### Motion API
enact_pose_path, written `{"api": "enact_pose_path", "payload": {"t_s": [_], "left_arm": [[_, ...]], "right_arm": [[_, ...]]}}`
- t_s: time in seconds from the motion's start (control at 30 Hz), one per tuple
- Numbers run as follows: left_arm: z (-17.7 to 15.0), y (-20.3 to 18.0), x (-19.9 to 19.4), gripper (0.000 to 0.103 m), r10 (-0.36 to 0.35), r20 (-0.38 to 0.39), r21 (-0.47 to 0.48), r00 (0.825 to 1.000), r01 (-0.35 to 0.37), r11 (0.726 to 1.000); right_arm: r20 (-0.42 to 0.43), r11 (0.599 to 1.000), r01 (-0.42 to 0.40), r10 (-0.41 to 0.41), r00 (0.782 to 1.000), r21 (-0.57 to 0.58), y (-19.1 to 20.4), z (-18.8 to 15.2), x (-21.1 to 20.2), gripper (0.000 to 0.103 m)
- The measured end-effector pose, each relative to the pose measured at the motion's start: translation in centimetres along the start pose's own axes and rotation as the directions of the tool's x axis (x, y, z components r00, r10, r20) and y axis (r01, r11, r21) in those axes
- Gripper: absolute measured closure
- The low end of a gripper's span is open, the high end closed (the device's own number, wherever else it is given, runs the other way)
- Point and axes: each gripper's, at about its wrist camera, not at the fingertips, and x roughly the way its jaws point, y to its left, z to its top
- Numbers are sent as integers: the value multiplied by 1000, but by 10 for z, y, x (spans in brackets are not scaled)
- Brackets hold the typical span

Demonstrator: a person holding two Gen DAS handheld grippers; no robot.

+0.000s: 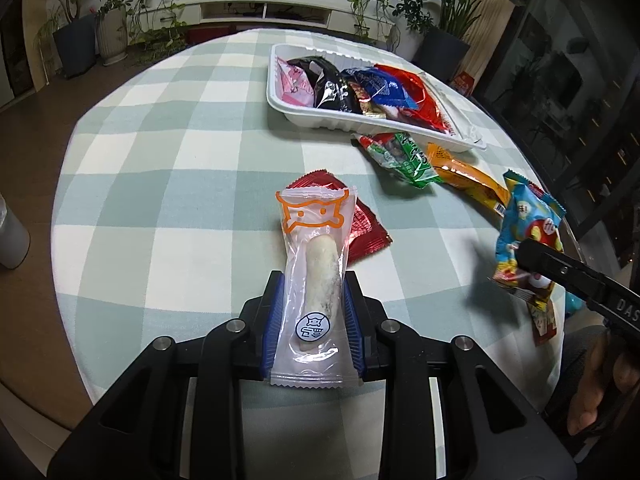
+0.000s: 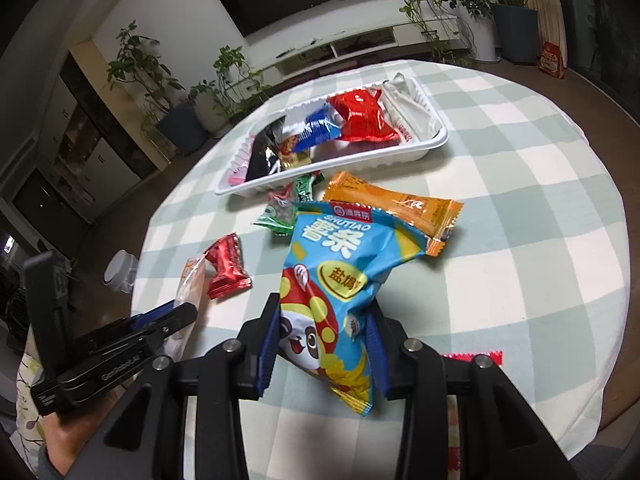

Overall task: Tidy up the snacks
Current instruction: 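Lift both packets and carry them over the white tray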

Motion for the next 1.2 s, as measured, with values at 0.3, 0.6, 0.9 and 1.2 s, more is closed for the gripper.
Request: {"api": "enact_pose_path", "payload": {"t_s": [0.3,0.6,0.9,1.2], "left_arm": [[1,-11,-12,77,11,49,31,999,-13,999],[17,-13,-28,77,1,99,15,995,-2,1000],[65,-20,-36,77,-23,135,46,991,17,999],[158,-31,-9,77,-28,155,84,988,15,996]], "right_arm": [[42,998,-24,22,999,56,-21,5,-21,62],[96,997,-20,12,995,75,-37,33,-36,62],[174,999,-7,0,985,39,-37,89,-42,62],[216,1000,-15,17,976,-7,-28,154,-17,62]]}}
